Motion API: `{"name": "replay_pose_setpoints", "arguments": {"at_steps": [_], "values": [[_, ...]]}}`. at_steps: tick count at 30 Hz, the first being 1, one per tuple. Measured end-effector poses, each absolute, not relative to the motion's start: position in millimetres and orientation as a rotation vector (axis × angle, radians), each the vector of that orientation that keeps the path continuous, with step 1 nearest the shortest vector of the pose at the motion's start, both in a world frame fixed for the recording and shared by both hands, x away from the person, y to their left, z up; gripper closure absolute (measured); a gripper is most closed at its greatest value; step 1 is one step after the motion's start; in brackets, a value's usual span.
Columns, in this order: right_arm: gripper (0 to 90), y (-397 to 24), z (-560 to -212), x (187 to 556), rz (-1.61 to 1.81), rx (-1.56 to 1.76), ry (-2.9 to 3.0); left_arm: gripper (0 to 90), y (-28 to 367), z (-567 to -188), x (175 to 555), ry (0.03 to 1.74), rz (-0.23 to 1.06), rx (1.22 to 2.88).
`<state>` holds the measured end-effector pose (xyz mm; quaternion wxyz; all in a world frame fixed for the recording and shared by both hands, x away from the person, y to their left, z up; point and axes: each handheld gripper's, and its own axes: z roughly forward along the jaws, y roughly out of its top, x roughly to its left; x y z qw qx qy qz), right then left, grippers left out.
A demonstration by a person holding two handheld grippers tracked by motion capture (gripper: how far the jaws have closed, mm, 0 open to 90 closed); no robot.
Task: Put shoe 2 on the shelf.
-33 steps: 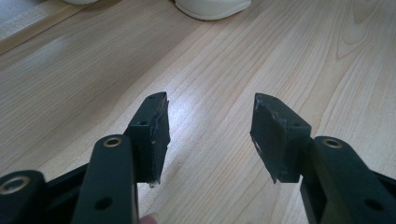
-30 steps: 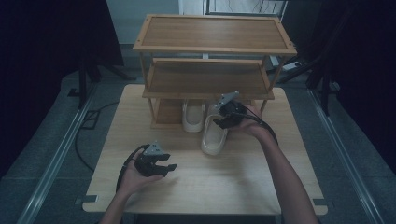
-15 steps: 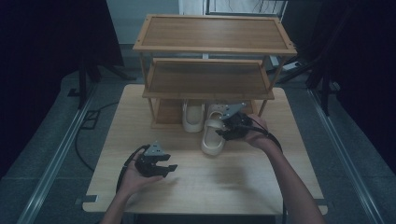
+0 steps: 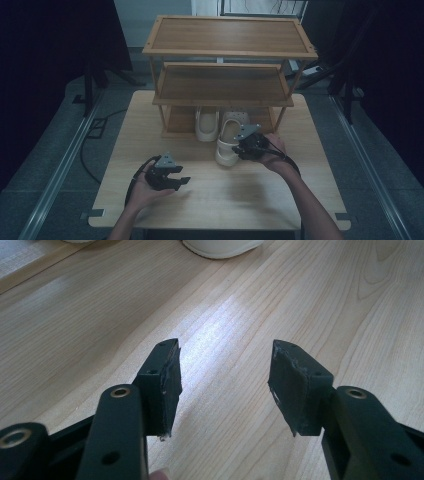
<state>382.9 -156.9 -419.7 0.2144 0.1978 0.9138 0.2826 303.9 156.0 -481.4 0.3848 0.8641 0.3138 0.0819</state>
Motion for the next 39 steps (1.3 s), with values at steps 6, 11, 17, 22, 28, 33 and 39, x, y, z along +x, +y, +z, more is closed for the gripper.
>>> {"name": "replay_pose_setpoints", "arguments": {"at_steps": [6, 11, 17, 22, 28, 33, 39], "values": [[55.3, -157, -416, 371, 0.864, 0.512, 2.555, 47.3, 156, -482, 304, 0.8, 0.207, 2.205], [54.5, -152, -418, 357, 0.89, 0.477, 2.578, 47.3, 154, -482, 303, 0.793, 0.206, 2.207], [60.0, -143, -433, 347, 0.9, 0.449, 2.65, 47.3, 153, -483, 303, 0.796, 0.202, 2.204], [68.5, -133, -456, 350, 0.847, 0.447, 2.726, 47.3, 154, -483, 303, 0.792, 0.202, 2.209], [80.2, -131, -472, 363, 0.803, 0.515, 2.724, 47.3, 156, -483, 303, 0.804, 0.2, 2.201], [85.6, -137, -469, 371, 0.812, 0.593, 2.67, 47.3, 157, -483, 304, 0.808, 0.202, 2.199], [86.8, -155, -464, 385, 0.801, 0.705, 2.617, 47.3, 156, -484, 304, 0.808, 0.198, 2.201]]}}
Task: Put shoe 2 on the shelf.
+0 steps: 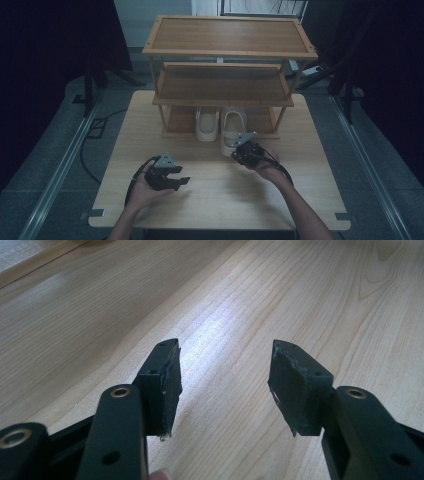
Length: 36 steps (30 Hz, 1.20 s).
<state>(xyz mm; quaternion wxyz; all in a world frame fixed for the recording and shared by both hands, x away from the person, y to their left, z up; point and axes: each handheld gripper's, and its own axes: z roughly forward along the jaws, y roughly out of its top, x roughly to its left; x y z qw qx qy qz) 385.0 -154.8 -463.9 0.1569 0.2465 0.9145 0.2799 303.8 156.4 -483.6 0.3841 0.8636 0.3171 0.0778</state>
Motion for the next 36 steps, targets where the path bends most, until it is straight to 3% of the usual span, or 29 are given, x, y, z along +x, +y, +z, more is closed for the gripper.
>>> {"name": "replay_pose_setpoints", "arguments": {"at_steps": [29, 36], "values": [[85.3, -145, -465, 440, 0.82, 0.792, 2.547, 47.2, 161, -486, 306, 0.817, 0.196, 2.2], [73.6, -144, -464, 435, 0.846, 0.78, 2.551, 47.3, 161, -486, 306, 0.818, 0.198, 2.201]]}}
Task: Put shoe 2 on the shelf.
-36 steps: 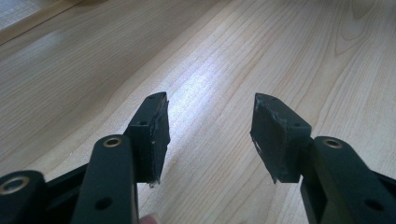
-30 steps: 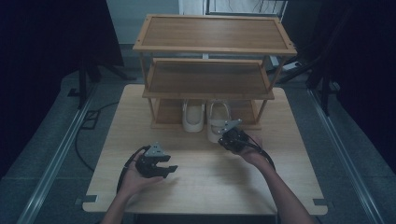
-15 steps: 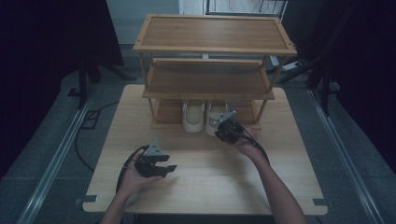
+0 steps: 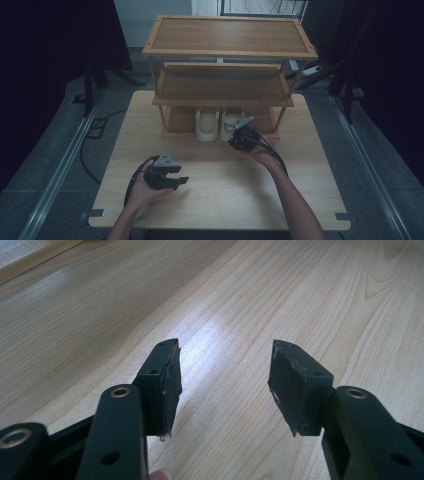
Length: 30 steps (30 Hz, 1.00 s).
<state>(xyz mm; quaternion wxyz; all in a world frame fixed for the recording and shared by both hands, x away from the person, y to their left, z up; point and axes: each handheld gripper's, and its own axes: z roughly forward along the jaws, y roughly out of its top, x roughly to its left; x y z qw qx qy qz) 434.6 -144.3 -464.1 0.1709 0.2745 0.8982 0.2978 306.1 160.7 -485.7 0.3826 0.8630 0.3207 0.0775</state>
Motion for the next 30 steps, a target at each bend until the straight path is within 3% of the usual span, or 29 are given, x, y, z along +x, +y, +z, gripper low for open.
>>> {"name": "replay_pose_setpoints", "arguments": {"at_steps": [8, 30], "values": [[55.4, -147, -459, 414, 0.956, 0.735, 2.521, 47.3, 160, -485, 305, 0.821, 0.199, 2.194], [51.1, -210, -468, 330, 1.251, 0.837, 2.379, 47.0, 161, -485, 304, 0.825, 0.191, 2.187]]}}
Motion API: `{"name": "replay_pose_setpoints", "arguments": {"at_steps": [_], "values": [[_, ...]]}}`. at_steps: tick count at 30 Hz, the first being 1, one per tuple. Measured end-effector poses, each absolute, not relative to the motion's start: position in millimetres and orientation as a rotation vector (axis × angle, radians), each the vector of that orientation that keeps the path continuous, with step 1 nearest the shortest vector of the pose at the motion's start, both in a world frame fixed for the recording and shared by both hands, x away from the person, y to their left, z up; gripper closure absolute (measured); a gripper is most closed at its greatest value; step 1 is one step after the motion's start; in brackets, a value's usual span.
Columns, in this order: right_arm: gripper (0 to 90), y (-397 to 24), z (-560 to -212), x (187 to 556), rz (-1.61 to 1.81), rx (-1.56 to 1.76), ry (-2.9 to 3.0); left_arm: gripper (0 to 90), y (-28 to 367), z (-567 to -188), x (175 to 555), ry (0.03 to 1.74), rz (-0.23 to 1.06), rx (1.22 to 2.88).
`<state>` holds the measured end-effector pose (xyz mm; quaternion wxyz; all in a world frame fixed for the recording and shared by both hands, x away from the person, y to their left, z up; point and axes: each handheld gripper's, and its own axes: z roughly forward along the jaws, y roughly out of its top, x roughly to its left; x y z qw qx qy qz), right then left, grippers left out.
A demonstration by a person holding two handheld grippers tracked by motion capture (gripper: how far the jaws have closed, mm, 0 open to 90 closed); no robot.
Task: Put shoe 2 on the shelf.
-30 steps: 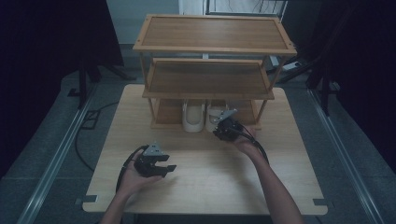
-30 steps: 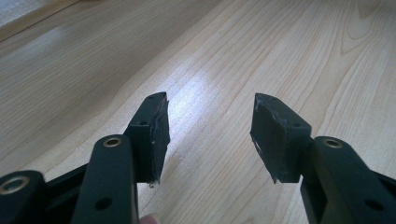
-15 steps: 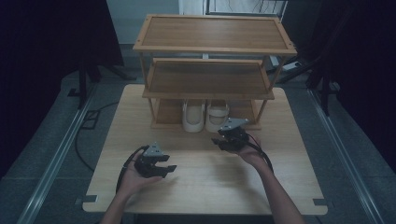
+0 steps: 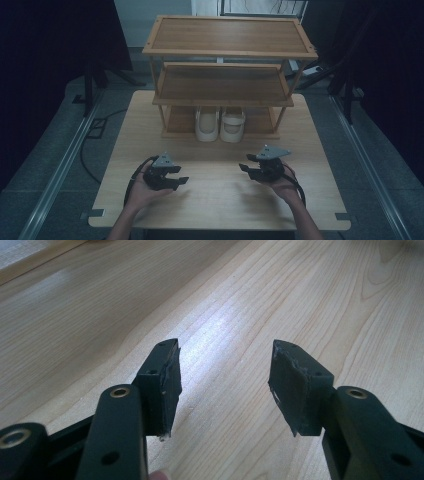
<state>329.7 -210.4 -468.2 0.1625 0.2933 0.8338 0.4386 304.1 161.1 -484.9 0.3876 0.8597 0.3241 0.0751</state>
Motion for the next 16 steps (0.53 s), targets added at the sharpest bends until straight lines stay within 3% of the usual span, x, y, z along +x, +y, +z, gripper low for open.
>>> {"name": "replay_pose_setpoints", "arguments": {"at_steps": [16], "values": [[48.1, -228, -484, 312, 1.272, 0.918, 2.347, 46.8, 162, -486, 305, 0.832, 0.194, 2.186]]}}
